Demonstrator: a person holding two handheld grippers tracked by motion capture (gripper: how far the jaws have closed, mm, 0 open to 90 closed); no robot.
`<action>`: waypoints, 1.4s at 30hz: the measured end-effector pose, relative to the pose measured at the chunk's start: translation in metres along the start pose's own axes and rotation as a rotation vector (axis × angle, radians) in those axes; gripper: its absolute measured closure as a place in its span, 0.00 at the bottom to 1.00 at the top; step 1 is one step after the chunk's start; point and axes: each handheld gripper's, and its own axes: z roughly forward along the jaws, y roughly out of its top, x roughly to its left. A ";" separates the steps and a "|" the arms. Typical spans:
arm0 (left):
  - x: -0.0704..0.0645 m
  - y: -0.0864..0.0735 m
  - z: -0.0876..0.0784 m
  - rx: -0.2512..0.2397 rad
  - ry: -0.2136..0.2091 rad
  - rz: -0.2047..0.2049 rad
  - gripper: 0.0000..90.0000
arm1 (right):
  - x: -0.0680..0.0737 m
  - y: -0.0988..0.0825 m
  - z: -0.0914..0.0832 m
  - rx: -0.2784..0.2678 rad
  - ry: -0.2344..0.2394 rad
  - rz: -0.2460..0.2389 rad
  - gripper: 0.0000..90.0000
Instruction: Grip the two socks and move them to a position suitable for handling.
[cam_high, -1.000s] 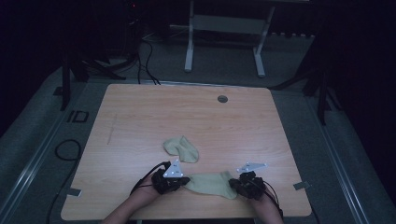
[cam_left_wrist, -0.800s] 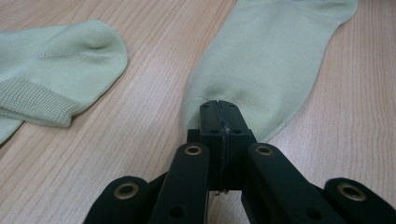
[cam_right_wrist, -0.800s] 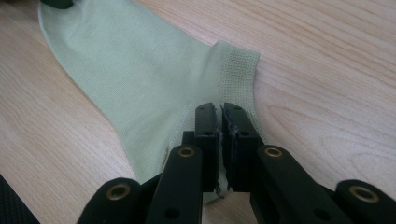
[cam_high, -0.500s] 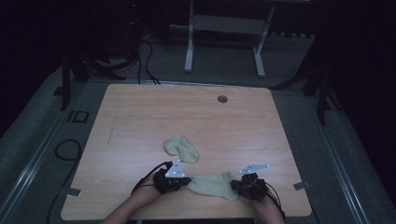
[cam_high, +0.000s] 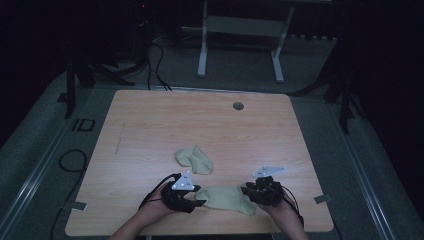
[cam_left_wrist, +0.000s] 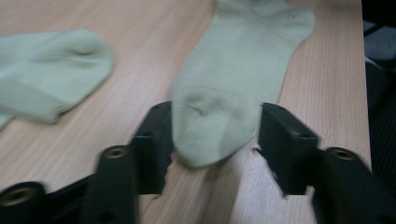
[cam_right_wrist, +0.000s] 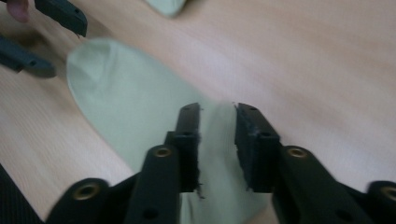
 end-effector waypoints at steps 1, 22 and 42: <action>0.001 -0.001 -0.003 -0.007 0.009 -0.013 0.46 | 0.001 0.008 0.000 -0.005 0.001 -0.014 0.69; 0.016 -0.050 -0.044 0.003 0.105 -0.186 0.06 | 0.039 0.136 0.103 0.056 0.044 -0.127 0.52; 0.021 -0.053 -0.045 -0.016 0.142 -0.234 0.02 | 0.053 0.148 0.166 0.133 -0.088 -0.173 0.88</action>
